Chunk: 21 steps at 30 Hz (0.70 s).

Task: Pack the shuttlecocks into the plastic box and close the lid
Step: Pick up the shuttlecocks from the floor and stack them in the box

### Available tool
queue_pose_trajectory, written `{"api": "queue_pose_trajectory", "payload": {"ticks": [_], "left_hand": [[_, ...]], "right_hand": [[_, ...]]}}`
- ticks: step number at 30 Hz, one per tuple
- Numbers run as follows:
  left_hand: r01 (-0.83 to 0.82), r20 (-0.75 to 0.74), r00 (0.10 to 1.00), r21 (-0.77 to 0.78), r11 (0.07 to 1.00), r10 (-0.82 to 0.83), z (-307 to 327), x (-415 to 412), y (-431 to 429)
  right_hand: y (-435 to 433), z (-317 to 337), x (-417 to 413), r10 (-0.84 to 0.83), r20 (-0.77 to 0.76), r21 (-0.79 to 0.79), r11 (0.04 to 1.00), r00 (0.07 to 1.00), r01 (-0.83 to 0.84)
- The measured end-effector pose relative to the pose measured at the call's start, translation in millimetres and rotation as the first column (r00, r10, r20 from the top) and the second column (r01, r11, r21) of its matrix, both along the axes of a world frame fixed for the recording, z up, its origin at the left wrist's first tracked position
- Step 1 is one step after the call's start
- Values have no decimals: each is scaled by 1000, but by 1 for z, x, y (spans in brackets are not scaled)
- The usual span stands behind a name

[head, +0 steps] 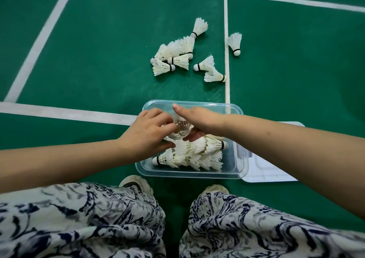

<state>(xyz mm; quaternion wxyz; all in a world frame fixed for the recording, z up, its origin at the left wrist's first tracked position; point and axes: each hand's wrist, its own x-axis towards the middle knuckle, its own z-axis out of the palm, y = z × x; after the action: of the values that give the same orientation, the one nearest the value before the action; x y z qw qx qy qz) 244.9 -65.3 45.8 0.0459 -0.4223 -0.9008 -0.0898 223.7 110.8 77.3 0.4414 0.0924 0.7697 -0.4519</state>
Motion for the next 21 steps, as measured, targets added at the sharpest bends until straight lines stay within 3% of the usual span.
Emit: {"api": "queue_pose_trajectory", "payload": {"ticks": [4,8,10,13,17,21], "left_hand": [[50,-110,993,-29,998,-52,2,-2,-7],[-6,-40,999,-48,999,4,5,-1,-10],[-10,28,1000,-26,1000,11,5,1,-10],[-61,93,994,-43,997,65,3,7,-9],[-100,163,980,-100,990,115,-4,11,-9],[-216,324,911,-157,964,257,-7,13,-6]], "right_hand": [[-9,1,-1,-4,-10,-74,997,1000,3],[-7,-7,-7,-39,-158,-5,999,987,38],[2,-13,-8,159,-254,178,977,954,-116],[9,-24,-1,517,-233,375,829,824,-414],[7,-36,8,733,-202,466,655,649,-595],[10,-39,9,840,-187,538,521,509,-663]]}}
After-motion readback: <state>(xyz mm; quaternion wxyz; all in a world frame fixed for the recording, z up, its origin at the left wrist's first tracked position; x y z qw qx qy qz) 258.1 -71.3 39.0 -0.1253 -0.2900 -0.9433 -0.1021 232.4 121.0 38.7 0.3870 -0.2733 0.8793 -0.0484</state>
